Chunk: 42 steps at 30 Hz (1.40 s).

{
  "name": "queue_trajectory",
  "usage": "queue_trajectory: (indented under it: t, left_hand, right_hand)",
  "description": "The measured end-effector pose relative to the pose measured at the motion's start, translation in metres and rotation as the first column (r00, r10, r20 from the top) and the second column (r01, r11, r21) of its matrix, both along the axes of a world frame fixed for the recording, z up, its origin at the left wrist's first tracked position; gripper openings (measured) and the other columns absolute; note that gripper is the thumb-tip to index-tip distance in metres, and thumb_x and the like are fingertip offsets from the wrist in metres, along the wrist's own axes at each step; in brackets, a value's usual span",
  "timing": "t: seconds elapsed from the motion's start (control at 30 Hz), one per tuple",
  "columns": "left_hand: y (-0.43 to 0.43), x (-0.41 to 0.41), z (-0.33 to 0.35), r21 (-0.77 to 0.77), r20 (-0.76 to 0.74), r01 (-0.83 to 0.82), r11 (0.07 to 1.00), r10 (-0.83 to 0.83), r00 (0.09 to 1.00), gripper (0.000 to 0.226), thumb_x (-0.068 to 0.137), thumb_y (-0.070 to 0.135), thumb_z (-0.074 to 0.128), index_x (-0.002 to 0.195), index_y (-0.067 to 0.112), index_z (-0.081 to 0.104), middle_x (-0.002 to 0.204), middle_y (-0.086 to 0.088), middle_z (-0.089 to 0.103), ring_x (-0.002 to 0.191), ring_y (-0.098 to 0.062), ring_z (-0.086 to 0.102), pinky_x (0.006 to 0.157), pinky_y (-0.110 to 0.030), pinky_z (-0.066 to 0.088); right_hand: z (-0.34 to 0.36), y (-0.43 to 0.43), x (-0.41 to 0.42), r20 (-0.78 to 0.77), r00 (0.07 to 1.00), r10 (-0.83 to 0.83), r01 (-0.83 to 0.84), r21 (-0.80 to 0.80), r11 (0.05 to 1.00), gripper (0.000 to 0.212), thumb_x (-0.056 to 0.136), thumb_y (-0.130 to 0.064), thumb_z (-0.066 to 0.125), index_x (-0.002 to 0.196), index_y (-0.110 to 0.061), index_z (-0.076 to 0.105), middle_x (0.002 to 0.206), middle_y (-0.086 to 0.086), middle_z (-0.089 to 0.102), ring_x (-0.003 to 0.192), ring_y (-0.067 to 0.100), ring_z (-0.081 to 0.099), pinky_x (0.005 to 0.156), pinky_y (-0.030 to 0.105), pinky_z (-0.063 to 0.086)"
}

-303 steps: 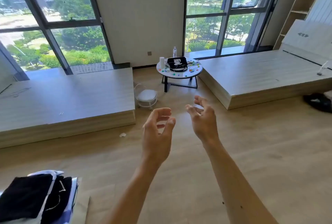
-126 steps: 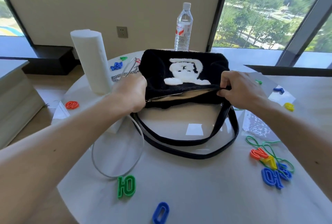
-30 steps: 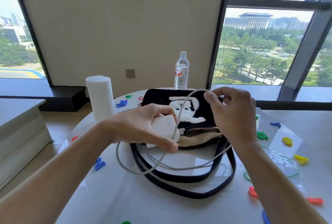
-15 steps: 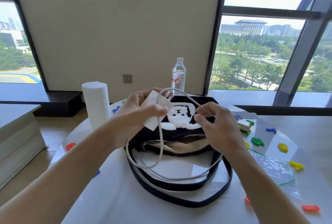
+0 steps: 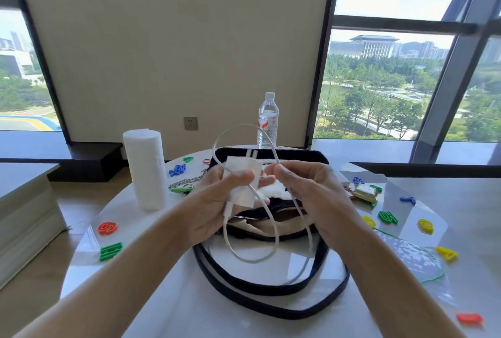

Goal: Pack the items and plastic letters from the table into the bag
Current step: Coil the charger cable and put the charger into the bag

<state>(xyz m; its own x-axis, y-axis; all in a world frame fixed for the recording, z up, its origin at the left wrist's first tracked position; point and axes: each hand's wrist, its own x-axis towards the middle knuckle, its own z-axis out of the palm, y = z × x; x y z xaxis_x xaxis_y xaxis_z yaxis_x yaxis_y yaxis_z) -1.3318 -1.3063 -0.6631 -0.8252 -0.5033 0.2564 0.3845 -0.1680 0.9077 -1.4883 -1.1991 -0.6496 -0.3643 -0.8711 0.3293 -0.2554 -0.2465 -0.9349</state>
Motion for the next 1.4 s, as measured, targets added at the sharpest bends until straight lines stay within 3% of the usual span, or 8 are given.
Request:
queue_trajectory:
  t: [0.13,0.4,0.53,0.67,0.83,1.0,1.2,1.4]
  left_hand:
    - [0.010,-0.006,-0.003,0.011,0.105,0.052,0.999,-0.053,0.993,0.039,0.081,0.018,0.076,0.118,0.012,0.068,0.118,-0.027,0.065,0.111,-0.041,0.066,0.081,-0.048,0.061]
    - [0.007,-0.005,0.015,-0.212,0.063,-0.093,0.973,0.109,0.992,0.032,0.078,0.012,0.077,0.109,0.005,0.071,0.092,-0.014,0.073,0.086,-0.023,0.069,0.076,-0.031,0.060]
    - [0.000,0.002,0.030,0.083,-0.125,-0.167,0.982,0.176,0.976,0.049,0.076,0.011,0.073,0.120,-0.002,0.055,0.089,-0.012,0.067,0.076,-0.019,0.067,0.075,-0.038,0.063]
    - [-0.014,0.014,0.049,0.234,-0.305,-0.120,0.965,0.190,0.933,0.044,0.080,0.014,0.070,0.118,0.008,0.048,0.086,-0.006,0.063,0.074,-0.014,0.060,0.060,-0.022,0.056]
    - [-0.032,0.049,0.062,0.106,-0.280,-0.036,0.994,0.064,0.958,0.066,0.058,0.019,0.092,0.113,0.010,0.056,0.086,-0.001,0.062,0.074,-0.011,0.059,0.060,-0.018,0.054]
    - [-0.030,0.058,0.056,-0.364,0.244,-0.024,0.931,0.120,0.962,0.050,0.064,0.011,0.079,0.110,0.006,0.060,0.108,-0.018,0.072,0.085,-0.024,0.066,0.063,-0.032,0.060]
    - [0.008,0.015,0.028,-0.371,0.375,0.122,0.921,0.028,0.927,0.049,0.073,-0.002,0.075,0.117,0.004,0.055,0.097,-0.022,0.064,0.083,-0.024,0.061,0.070,-0.038,0.056]
    - [0.018,-0.005,0.013,-0.269,0.350,0.245,0.932,-0.142,0.926,0.062,0.082,-0.006,0.073,0.137,0.013,0.052,0.102,-0.018,0.066,0.094,-0.029,0.063,0.078,-0.038,0.055]
  right_hand:
    - [-0.002,0.001,0.002,0.119,0.992,0.044,-0.036,-0.067,0.997,0.014,0.095,-0.012,0.066,0.097,-0.007,0.079,0.077,-0.001,0.078,0.066,0.009,0.073,0.057,0.023,0.057]
    - [-0.013,-0.004,-0.014,-0.083,0.983,-0.165,0.166,-0.002,0.986,0.028,0.091,-0.050,0.061,0.109,-0.032,0.073,0.088,0.015,0.068,0.078,0.031,0.061,0.072,0.040,0.049]
    - [-0.027,-0.004,-0.020,0.073,0.902,0.425,-0.425,0.308,0.851,0.041,0.100,-0.039,0.053,0.136,-0.020,0.058,0.118,0.000,0.073,0.115,0.018,0.066,0.105,0.044,0.048]
    - [-0.037,0.008,-0.025,-0.034,0.689,0.724,-0.649,0.416,0.637,0.017,0.099,-0.022,0.060,0.106,-0.008,0.066,0.104,0.018,0.069,0.105,0.022,0.067,0.100,0.030,0.043]
    - [-0.029,0.013,-0.044,-0.009,0.898,0.440,-0.420,0.281,0.863,0.019,0.099,-0.017,0.058,0.089,-0.005,0.068,0.088,0.019,0.065,0.084,0.018,0.065,0.087,0.028,0.050]
    - [-0.021,0.010,-0.049,-0.040,0.999,0.003,0.001,0.093,0.996,0.025,0.099,-0.018,0.057,0.087,0.000,0.067,0.059,0.002,0.043,0.055,0.013,0.036,0.059,0.025,0.031]
    - [-0.003,-0.005,-0.011,0.500,0.863,0.071,-0.030,-0.089,0.996,0.024,0.103,-0.011,0.050,0.085,-0.005,0.064,0.058,-0.001,0.026,0.050,0.011,0.022,0.046,0.022,0.024]
    - [0.004,-0.007,0.010,0.660,0.744,0.109,-0.009,-0.154,0.988,0.020,0.099,-0.006,0.055,0.083,-0.004,0.066,0.062,0.002,0.043,0.055,0.011,0.038,0.060,0.024,0.041]
